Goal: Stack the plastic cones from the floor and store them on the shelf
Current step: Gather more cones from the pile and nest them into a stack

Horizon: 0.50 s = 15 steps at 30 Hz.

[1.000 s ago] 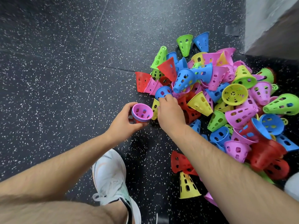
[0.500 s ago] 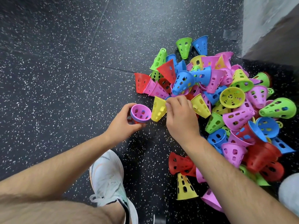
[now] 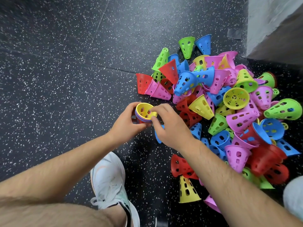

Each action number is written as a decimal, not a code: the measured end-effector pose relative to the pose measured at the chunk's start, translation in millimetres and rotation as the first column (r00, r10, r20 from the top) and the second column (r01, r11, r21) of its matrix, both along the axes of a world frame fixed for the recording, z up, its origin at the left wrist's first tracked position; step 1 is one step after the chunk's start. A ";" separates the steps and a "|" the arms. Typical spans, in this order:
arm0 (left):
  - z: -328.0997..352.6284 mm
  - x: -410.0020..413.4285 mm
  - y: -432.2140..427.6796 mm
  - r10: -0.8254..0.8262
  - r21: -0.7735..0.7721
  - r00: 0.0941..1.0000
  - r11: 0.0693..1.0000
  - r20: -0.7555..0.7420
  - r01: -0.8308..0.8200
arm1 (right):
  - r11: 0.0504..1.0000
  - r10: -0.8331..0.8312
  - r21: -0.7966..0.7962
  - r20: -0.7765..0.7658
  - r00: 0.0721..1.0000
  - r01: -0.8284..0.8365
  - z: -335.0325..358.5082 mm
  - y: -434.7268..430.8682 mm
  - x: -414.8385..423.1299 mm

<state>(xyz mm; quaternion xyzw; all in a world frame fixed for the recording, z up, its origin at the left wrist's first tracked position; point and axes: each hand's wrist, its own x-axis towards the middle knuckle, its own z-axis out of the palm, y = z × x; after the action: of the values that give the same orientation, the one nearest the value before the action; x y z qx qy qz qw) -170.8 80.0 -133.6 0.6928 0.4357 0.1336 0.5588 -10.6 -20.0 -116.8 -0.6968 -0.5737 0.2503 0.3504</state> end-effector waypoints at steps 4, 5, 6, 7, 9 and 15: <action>-7.9 -6.0 -3.6 -0.016 -0.023 1.000 1.000 -0.016 0.016 | 0.993 -0.038 -0.111 -0.031 0.999 0.034 0.8 -10.6 9.0; -8.9 -6.7 -4.8 -0.019 -0.024 1.000 1.000 -0.019 0.019 | 0.991 -0.015 -0.135 0.007 1.000 0.016 0.6 -14.0 12.2; -9.9 -7.0 -5.4 -0.026 -0.020 0.999 0.999 -0.021 0.026 | 0.986 0.030 -0.168 0.050 0.998 -0.022 -1.3 -17.0 15.7; -10.5 -7.4 -7.1 -0.036 -0.016 0.999 0.999 -0.026 0.035 | 0.974 0.095 -0.216 0.084 0.992 -0.075 -2.7 -21.3 18.3; -10.3 -7.6 -9.4 -0.054 -0.017 0.998 0.998 -0.036 0.053 | 0.925 0.224 -0.332 0.092 0.970 -0.182 -5.3 -29.2 22.1; -10.9 -7.7 -20.8 -0.085 -0.070 0.996 0.994 -0.041 0.082 | 0.756 0.483 -0.567 0.145 0.864 -0.328 -7.2 -51.4 25.6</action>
<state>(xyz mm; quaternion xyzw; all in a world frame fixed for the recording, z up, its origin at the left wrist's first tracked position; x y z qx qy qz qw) -178.5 59.2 -144.5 0.6936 0.4229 0.0799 0.5776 15.0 -71.4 -124.1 -0.6509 -0.6655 0.3653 -0.0017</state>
